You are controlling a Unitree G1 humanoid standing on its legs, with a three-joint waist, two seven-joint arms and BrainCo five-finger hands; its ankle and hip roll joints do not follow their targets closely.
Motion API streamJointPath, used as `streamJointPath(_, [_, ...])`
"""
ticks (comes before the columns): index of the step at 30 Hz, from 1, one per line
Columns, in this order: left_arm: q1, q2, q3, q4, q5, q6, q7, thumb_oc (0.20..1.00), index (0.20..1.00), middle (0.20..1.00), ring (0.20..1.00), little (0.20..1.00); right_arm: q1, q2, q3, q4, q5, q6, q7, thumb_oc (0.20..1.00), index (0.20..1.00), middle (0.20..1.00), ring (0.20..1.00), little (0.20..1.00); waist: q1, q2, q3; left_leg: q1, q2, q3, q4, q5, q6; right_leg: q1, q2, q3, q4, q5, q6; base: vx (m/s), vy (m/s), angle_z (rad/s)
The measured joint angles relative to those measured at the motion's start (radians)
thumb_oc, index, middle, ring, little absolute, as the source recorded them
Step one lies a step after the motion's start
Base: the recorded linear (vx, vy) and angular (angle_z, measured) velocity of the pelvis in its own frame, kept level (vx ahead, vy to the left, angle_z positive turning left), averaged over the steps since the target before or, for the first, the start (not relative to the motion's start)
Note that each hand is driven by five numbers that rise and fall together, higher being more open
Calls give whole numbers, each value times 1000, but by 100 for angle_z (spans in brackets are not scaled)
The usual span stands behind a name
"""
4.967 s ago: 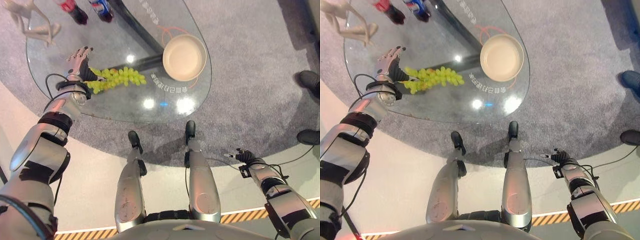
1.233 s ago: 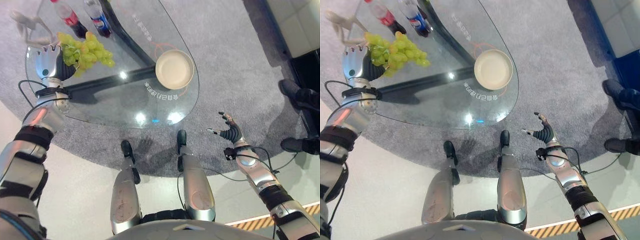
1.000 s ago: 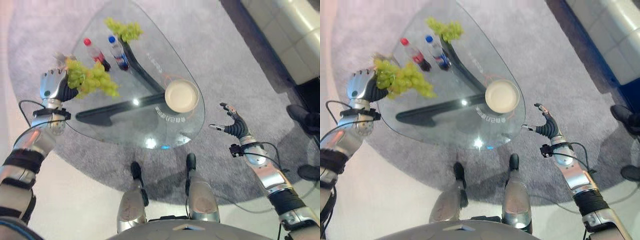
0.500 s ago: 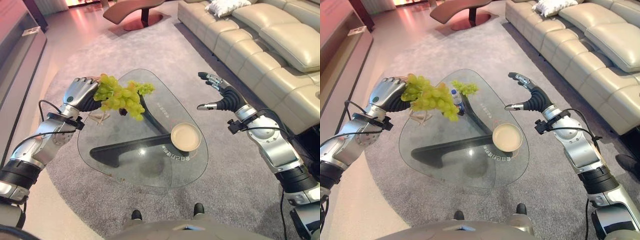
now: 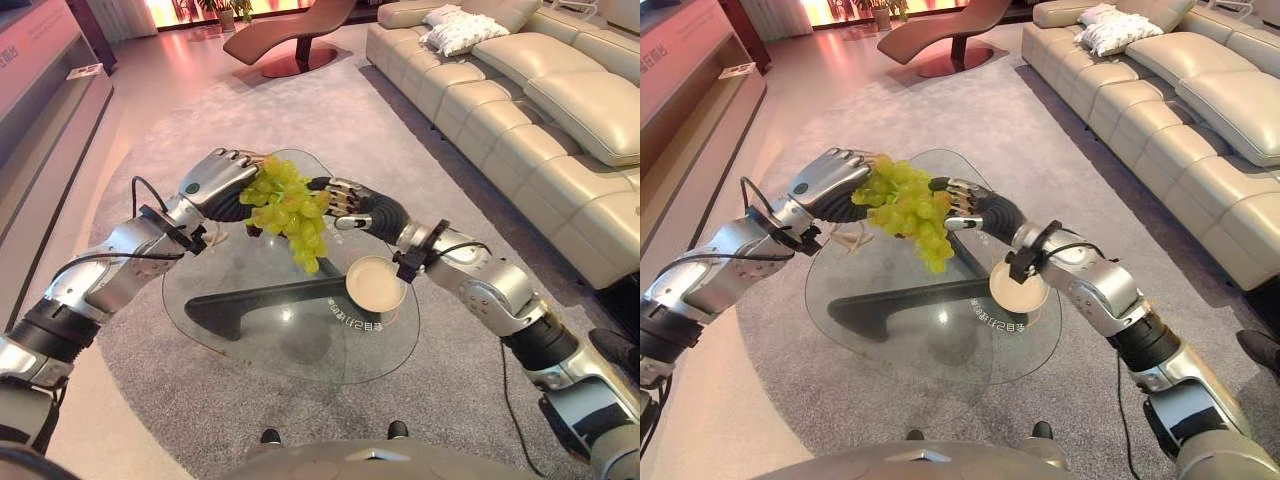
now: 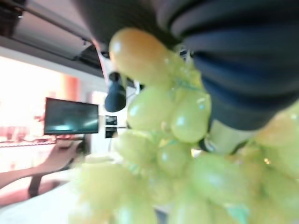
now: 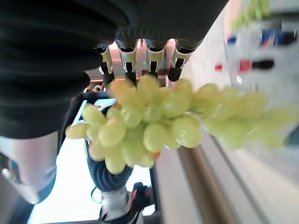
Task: Pick up fruits into the plate
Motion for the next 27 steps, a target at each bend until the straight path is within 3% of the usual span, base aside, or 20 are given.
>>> streamJointPath(6, [-4,4,-3,-51,-25,1,-31,200,200,200,200,200,19,2,10,-2,155,53,-14,1000,1000,1000,1000,1000,2,0,0,1,0,0,0,0,0,3,0,-4,0,0,0,0,0,0])
streamJointPath(19, [-10,55,-56,-95,-14,2,-50,200,200,200,200,200,47,-2,21,-2,305,113,-36,1000,1000,1000,1000,1000,3,-1,-2,0,0,0,0,0,0,2,0,-5,0,0,0,0,0,0])
streamJointPath(27, [-37,66,-134,-95,70,41,-40,200,200,200,200,200,73,3,49,-1,403,158,-140,1000,1000,1000,1000,1000,4,-1,-20,-2,0,1,0,0,0,-4,0,-1,0,0,0,-1,0,0])
